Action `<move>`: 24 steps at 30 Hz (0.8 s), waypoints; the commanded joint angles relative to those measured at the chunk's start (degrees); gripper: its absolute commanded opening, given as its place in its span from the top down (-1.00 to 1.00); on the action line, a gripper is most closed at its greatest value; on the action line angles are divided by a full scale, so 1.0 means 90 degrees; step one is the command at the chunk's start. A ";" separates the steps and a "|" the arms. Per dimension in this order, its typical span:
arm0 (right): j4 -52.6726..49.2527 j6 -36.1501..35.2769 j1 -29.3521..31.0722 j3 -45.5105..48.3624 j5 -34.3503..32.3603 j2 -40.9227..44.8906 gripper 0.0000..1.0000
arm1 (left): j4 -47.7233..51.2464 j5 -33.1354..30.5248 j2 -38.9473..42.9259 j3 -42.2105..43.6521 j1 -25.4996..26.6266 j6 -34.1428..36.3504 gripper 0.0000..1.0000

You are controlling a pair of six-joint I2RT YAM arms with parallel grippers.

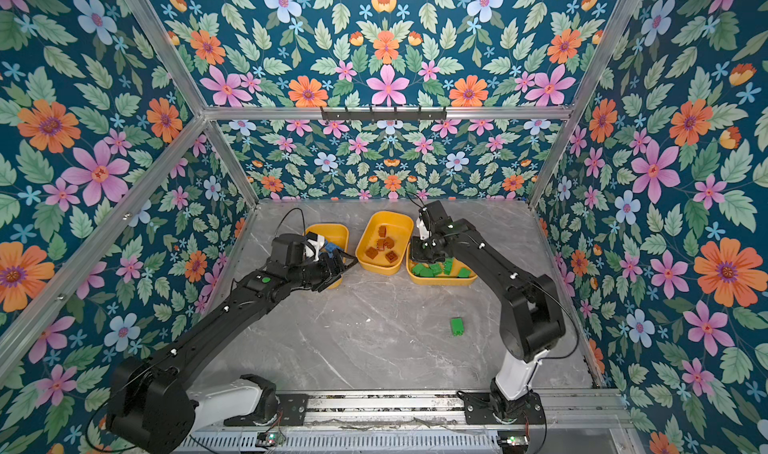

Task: Sort the legos into containers by color
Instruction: 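Carry the brown brick with the right gripper over the middle bin, then open the right gripper to drop the brown brick into the middle bin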

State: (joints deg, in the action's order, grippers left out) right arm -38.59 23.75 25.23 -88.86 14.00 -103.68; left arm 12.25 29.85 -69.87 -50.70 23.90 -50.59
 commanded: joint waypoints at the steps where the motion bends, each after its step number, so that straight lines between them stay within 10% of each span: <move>1: 0.0214 0.0130 0.0013 -0.0748 0.0145 -0.0587 0.75 | -0.0066 -0.0043 0.0014 -0.0060 -0.0009 0.0079 -0.89; 11: -0.0180 0.0003 0.0038 -0.2967 -0.0332 -0.2688 0.65 | 0.0034 -0.0119 0.0038 0.0028 -0.0017 0.0085 -0.89; 17: -0.0683 -0.0204 0.0038 -0.3784 -0.0557 -0.3211 0.02 | 0.0060 -0.0120 -0.0079 -0.0008 -0.0019 0.0123 -0.89; 24: -0.1015 -0.0507 0.0038 -0.3290 -0.0481 -0.2391 -0.24 | -0.0034 -0.0086 -0.0237 -0.0033 -0.0019 0.0123 -0.89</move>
State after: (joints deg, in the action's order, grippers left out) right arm -45.08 21.10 25.50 -120.46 9.82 -128.42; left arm 12.84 29.06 -71.59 -50.50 23.81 -50.39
